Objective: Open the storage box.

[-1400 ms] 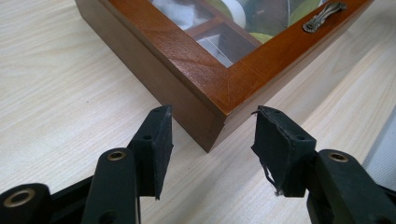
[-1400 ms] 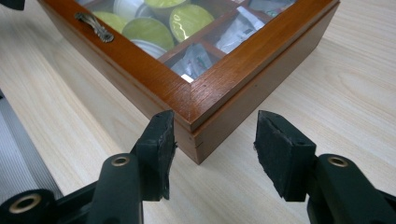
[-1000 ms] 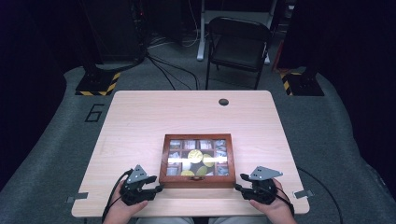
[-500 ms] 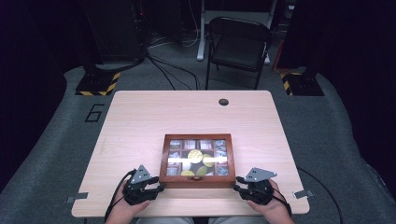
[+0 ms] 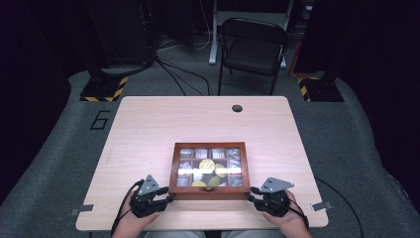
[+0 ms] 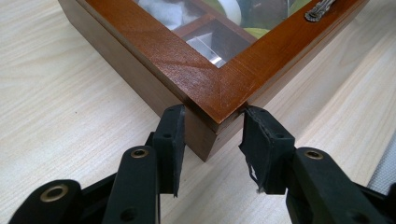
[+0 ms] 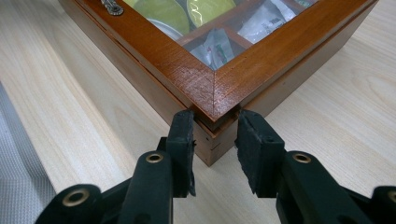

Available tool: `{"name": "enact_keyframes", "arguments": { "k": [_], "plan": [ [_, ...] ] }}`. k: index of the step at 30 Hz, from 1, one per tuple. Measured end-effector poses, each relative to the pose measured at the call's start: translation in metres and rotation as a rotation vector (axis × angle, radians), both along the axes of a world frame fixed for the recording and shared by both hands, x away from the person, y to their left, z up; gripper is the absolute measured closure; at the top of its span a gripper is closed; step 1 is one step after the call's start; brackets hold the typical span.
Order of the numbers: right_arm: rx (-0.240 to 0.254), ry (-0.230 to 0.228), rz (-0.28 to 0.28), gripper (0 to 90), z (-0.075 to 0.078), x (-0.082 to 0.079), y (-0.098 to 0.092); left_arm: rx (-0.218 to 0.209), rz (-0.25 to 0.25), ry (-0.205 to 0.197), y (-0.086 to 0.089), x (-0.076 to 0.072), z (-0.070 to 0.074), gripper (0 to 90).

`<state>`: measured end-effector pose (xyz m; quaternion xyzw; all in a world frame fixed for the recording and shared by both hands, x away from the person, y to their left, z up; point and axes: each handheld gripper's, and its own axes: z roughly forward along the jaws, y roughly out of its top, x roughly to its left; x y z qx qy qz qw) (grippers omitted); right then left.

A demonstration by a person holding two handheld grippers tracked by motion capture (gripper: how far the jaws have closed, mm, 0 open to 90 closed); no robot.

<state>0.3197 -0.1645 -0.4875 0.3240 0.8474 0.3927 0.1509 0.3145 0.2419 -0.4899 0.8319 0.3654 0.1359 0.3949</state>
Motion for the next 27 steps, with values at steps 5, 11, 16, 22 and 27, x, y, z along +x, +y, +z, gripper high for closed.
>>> {"name": "enact_keyframes", "arguments": {
  "k": [5, 11, 16, 22, 27],
  "plan": [
    [0.004, -0.006, 0.001, 66.2, 0.0004, -0.0002, 0.0001, 0.005, 0.001, -0.004, -0.0005, 0.0, 0.0003, 59.3],
    [0.013, -0.011, -0.003, 66.1, 0.002, -0.0005, -0.0004, -0.008, -0.002, -0.012, -0.0012, -0.0002, 0.0016, 59.3],
    [0.019, -0.01, -0.005, 65.9, 0.0034, -0.0005, -0.0007, -0.005, -0.001, -0.022, -0.0017, 0.0001, 0.0021, 59.4],
    [0.023, -0.014, -0.004, 65.7, 0.0049, -0.0007, -0.0015, -0.018, 0.007, -0.028, -0.0024, -0.0002, 0.0032, 59.6],
    [0.043, -0.021, -0.009, 63.0, 0.0067, -0.0001, -0.0028, -0.041, 0.005, -0.023, -0.001, 0.0, 0.006, 59.6]
  ]
}}
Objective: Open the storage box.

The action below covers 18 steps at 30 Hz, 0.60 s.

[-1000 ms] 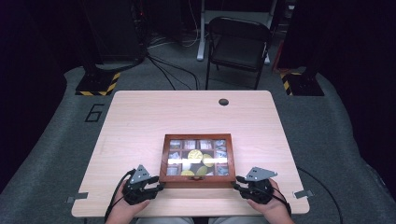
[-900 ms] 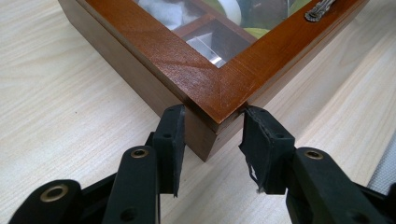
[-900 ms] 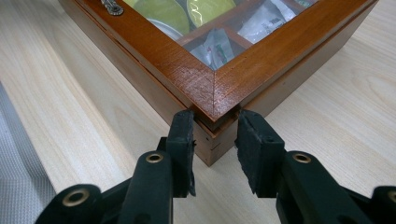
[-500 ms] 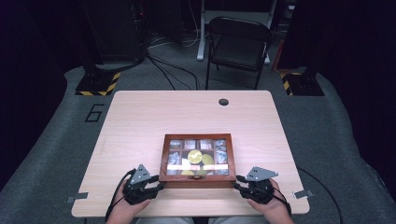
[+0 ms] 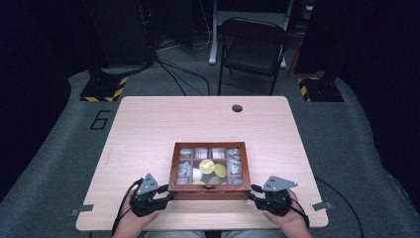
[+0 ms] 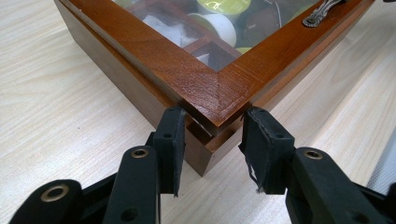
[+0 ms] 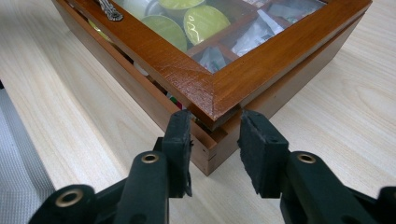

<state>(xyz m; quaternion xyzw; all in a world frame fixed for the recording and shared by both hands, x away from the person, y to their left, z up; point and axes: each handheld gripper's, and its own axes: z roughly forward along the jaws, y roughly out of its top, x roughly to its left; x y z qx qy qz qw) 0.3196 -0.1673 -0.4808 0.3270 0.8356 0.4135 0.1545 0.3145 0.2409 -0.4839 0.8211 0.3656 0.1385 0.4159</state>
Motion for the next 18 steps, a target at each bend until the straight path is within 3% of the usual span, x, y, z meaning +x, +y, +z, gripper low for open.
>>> {"name": "enact_keyframes", "arguments": {
  "k": [4, 7, 18],
  "plan": [
    [0.0, 0.001, -0.004, 60.7, 0.001, 0.0, 0.001, 0.004, -0.006, -0.001, 0.001, 0.001, 0.002, 59.7],
    [0.018, -0.005, -0.007, 60.2, 0.004, 0.001, 0.0, -0.04, 0.012, 0.002, 0.001, 0.001, 0.005, 59.6],
    [0.077, 0.023, -0.024, 59.7, 0.018, 0.005, -0.002, -0.078, 0.019, 0.003, 0.004, 0.003, 0.018, 59.5]
  ]
}}
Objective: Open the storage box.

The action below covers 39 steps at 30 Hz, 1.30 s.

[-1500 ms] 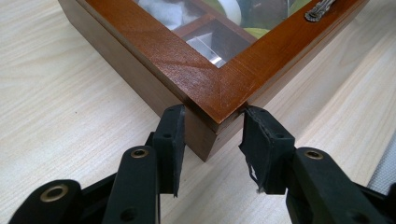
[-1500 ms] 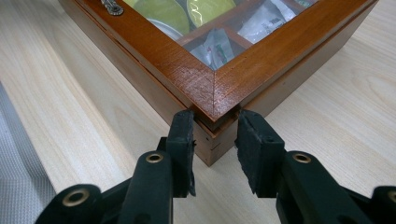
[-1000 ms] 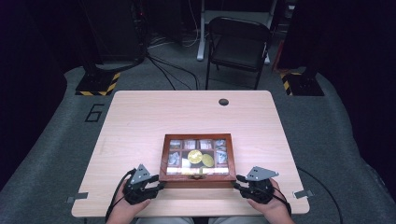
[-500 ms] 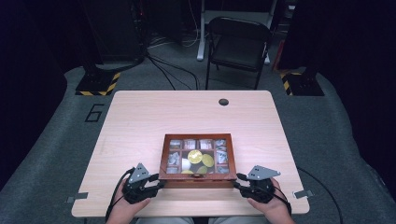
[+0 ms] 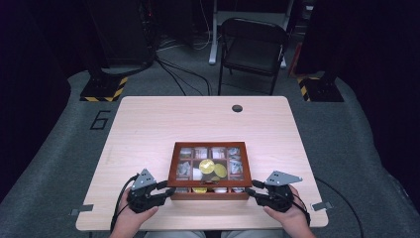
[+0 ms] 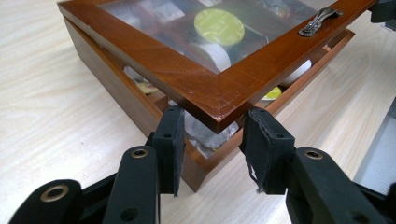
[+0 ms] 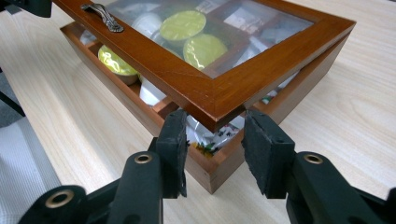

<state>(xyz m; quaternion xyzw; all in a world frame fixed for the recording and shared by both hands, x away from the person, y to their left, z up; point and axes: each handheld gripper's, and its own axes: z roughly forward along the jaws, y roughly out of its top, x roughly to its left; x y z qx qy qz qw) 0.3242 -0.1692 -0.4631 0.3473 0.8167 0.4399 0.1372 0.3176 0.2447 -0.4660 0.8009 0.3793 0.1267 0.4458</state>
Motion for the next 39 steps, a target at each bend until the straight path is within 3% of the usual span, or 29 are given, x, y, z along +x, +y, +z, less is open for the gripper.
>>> {"name": "enact_keyframes", "arguments": {
  "k": [10, 26, 31, 39],
  "plan": [
    [-0.019, -0.035, -0.002, 59.3, 0.022, 0.007, 0.002, -0.016, 0.018, -0.025, 0.002, 0.008, 0.02, 59.3],
    [0.019, -0.037, -0.006, 58.7, 0.045, 0.02, 0.0, -0.009, 0.027, -0.065, 0.003, 0.02, 0.043, 57.5],
    [0.011, -0.069, -0.011, 57.9, 0.054, 0.022, 0.002, 0.01, 0.023, -0.103, 0.002, 0.024, 0.052, 57.2],
    [0.01, -0.095, -0.017, 57.7, 0.065, 0.029, 0.004, 0.004, 0.025, -0.119, 0.001, 0.032, 0.062, 57.4]
  ]
}}
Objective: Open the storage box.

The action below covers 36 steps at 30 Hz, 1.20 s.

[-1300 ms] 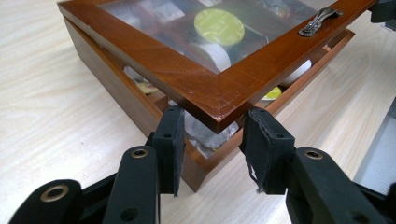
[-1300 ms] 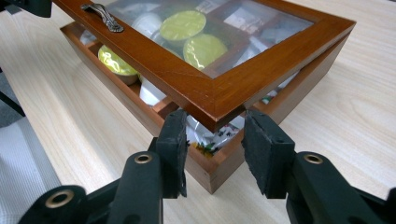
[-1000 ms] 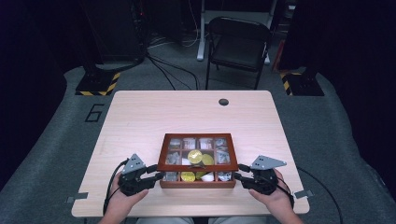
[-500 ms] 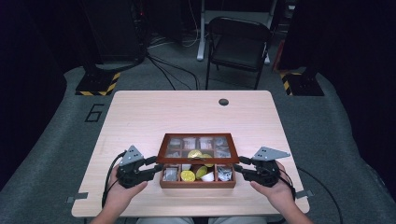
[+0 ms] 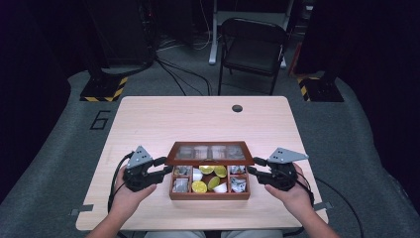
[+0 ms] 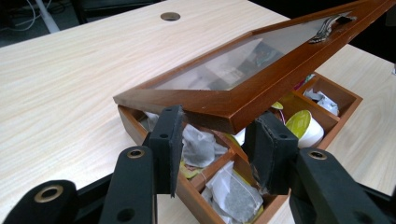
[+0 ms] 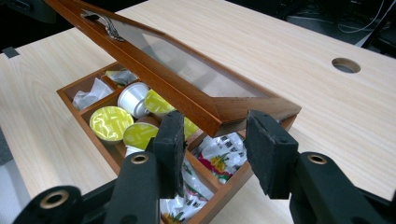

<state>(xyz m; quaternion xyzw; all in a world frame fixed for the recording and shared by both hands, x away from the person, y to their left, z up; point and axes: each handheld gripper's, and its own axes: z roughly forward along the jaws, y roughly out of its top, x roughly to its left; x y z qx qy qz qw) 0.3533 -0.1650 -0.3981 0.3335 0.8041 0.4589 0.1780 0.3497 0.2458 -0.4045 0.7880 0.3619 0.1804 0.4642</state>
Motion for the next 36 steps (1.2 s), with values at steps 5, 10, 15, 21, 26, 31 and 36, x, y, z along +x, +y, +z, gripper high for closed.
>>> {"name": "enact_keyframes", "arguments": {
  "k": [5, 10, 15, 21, 26, 31, 36],
  "plan": [
    [0.001, -0.01, -0.005, 57.9, 0.004, 0.004, 0.001, -0.016, 0.001, 0.002, 0.001, 0.005, 0.004, 57.6],
    [0.019, 0.001, -0.011, 58.5, 0.011, 0.013, 0.0, -0.027, -0.003, -0.003, 0.002, 0.013, 0.011, 58.1],
    [0.02, -0.01, -0.02, 58.4, 0.017, 0.023, 0.002, -0.038, -0.001, -0.012, 0.003, 0.02, 0.016, 58.0],
    [0.018, -0.02, -0.022, 57.5, 0.022, 0.032, 0.003, -0.073, 0.01, -0.011, 0.004, 0.028, 0.021, 58.0],
    [0.037, -0.012, -0.038, 55.2, 0.024, 0.047, 0.006, -0.075, 0.024, -0.025, 0.002, 0.04, 0.026, 57.9],
    [0.049, -0.002, -0.052, 54.2, 0.021, 0.059, 0.007, -0.079, 0.036, -0.038, 0.0, 0.049, 0.027, 57.5],
    [0.07, 0.01, -0.071, 54.4, 0.018, 0.069, 0.007, -0.094, 0.046, -0.04, 0.0, 0.056, 0.03, 57.6]
  ]
}}
